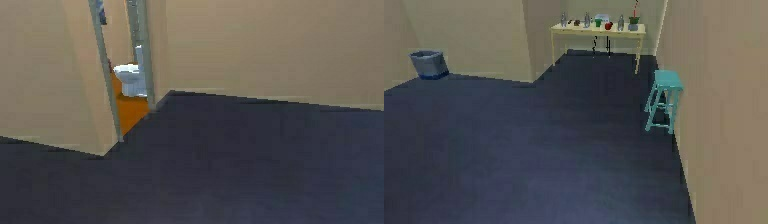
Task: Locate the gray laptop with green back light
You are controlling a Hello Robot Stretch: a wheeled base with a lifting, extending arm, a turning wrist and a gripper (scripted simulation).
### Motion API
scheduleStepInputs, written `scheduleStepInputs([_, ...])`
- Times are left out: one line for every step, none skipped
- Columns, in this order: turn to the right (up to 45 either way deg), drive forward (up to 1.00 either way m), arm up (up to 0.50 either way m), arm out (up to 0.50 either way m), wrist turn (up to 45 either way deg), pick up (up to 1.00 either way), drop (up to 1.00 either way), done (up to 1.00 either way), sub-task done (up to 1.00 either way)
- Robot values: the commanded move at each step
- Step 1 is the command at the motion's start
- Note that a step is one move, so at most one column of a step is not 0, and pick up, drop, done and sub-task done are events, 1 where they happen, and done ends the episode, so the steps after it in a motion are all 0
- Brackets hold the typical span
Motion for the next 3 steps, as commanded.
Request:
scheduleStepInputs([0.0, 0.65, 0.00, 0.00, 0.0, 0.00, 0.00, 0.00, 0.00])
scheduleStepInputs([-15.0, 0.00, 0.00, 0.00, 0.0, 0.00, 0.00, 0.00, 0.00])
scheduleStepInputs([0.0, 1.00, 0.00, 0.00, 0.0, 0.00, 0.00, 0.00, 0.00])
